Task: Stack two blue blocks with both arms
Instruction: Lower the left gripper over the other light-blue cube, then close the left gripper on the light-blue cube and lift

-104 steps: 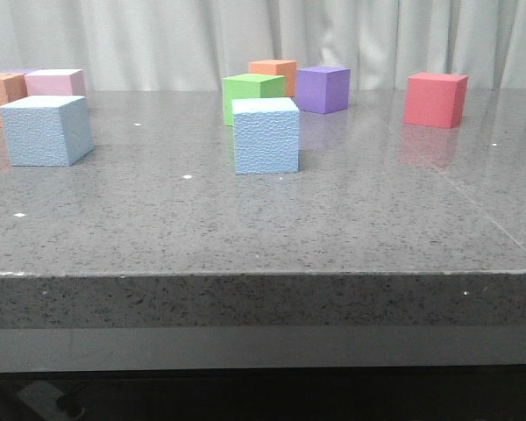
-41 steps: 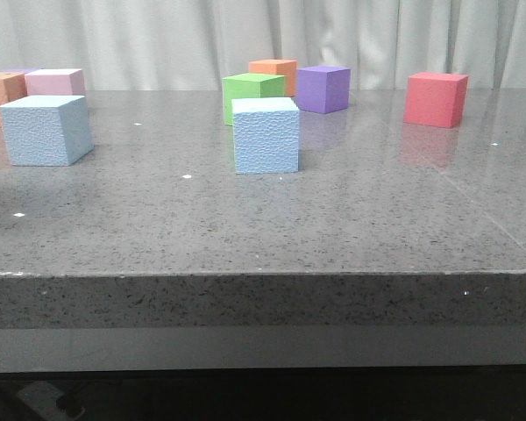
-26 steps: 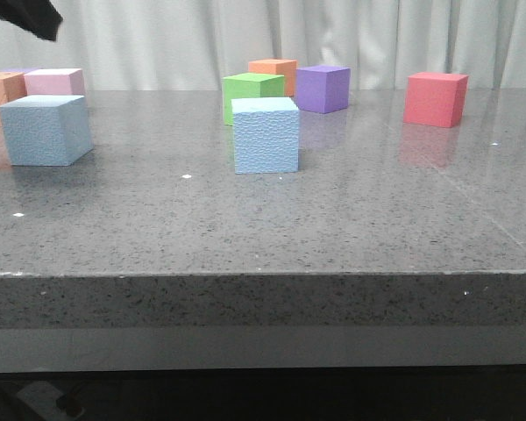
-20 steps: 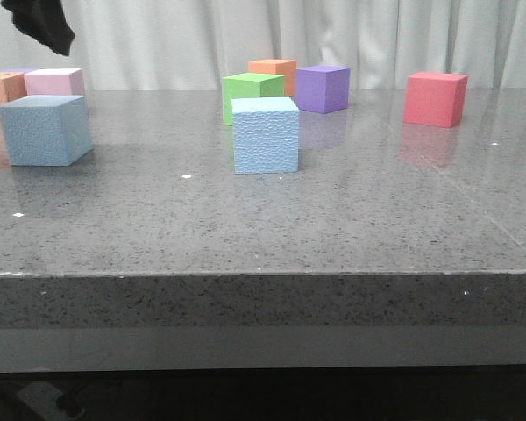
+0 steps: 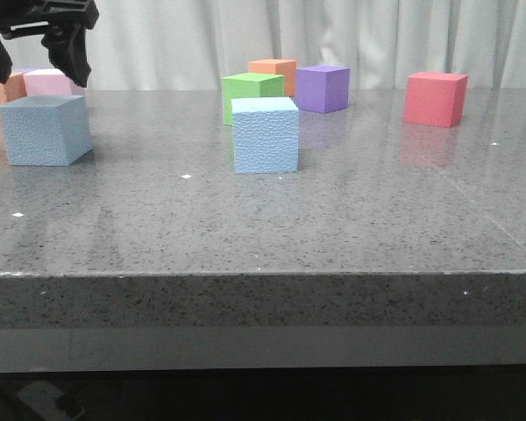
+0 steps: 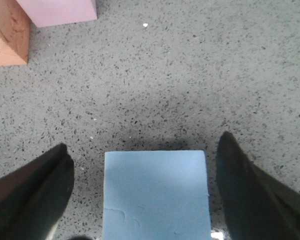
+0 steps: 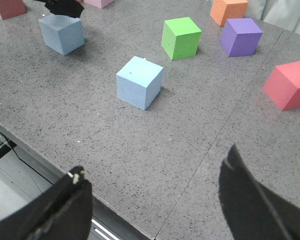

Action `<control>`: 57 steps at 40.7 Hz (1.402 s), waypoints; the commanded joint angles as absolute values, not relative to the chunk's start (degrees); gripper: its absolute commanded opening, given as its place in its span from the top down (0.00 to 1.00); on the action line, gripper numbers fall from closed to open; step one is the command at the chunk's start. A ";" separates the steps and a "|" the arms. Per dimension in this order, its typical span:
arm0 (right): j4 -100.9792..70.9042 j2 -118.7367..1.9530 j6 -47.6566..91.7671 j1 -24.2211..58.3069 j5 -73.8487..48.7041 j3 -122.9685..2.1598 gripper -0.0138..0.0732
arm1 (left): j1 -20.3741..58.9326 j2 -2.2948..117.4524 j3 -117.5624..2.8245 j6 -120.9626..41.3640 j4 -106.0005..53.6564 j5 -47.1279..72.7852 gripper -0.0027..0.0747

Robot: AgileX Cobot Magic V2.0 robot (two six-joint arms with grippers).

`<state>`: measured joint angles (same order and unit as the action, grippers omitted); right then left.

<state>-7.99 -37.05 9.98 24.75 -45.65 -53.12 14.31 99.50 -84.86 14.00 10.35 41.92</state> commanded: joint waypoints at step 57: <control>-7.73 -37.03 10.52 24.47 -41.97 -54.36 0.22 | 13.93 102.46 -88.37 14.22 7.82 46.50 0.53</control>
<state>-7.90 -37.05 9.98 24.75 -45.75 -53.12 13.70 105.42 -85.63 14.43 7.75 44.86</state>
